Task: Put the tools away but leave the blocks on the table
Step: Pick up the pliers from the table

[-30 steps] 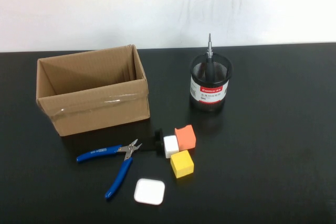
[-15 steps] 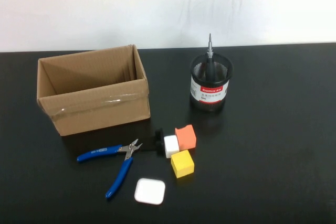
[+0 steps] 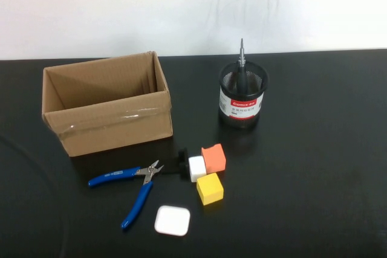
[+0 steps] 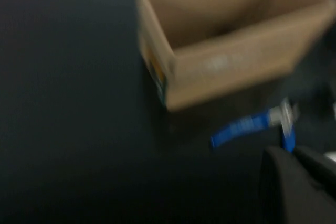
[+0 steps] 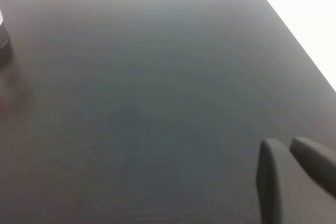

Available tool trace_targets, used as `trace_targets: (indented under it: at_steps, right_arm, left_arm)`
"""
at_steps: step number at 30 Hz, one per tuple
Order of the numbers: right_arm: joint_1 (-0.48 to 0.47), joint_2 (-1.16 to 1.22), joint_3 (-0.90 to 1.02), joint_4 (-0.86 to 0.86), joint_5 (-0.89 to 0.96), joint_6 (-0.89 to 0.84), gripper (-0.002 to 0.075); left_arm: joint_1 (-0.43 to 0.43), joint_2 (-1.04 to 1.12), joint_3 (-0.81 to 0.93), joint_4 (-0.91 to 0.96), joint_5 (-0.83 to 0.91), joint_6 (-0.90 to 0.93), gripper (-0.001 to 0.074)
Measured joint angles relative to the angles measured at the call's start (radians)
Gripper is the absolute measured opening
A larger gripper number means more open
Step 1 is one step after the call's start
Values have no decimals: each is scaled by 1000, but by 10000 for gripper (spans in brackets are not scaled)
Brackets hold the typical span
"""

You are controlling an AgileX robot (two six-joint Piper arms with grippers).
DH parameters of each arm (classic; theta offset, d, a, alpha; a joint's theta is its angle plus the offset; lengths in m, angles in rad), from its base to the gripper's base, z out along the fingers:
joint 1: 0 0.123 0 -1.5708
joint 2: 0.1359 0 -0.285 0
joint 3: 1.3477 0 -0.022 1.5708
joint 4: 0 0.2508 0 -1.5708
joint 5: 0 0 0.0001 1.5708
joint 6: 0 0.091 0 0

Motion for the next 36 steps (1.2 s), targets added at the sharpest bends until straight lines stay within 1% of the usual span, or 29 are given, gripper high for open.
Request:
trace_targets:
  at_steps: [5, 7, 9, 16, 20, 24, 29, 32, 35, 36]
  right_arm:
    - [0, 0, 0, 0, 0, 0, -7]
    - [0, 0, 0, 0, 0, 0, -7]
    - [0, 0, 0, 0, 0, 0, -7]
    - [0, 0, 0, 0, 0, 0, -7]
    - [0, 0, 0, 0, 0, 0, -7]
    - [0, 0, 0, 0, 0, 0, -7]
    - [0, 0, 0, 0, 0, 0, -7]
    - [0, 0, 0, 0, 0, 0, -7]
    - [0, 0, 0, 0, 0, 0, -7]
    - [0, 0, 0, 0, 0, 0, -7]
  left_arm:
    - [0, 194, -103, -68, 164, 220, -4]
    - [-19, 266, -141, -87, 198, 275, -4]
    - [-60, 344, -173, -89, 207, 306, -4]
    - [-230, 517, -245, -51, 171, 331, -4]
    - [-286, 611, -245, -84, 95, 339, -4]
    - [-338, 696, -249, -113, 39, 402, -4]
    - [-402, 803, -249, -61, 5, 426, -1]
    - [-439, 858, -249, -11, -16, 430, 41]
    - [-468, 903, -249, 20, -63, 425, 165]
    - [-472, 916, -249, 21, -85, 421, 223]
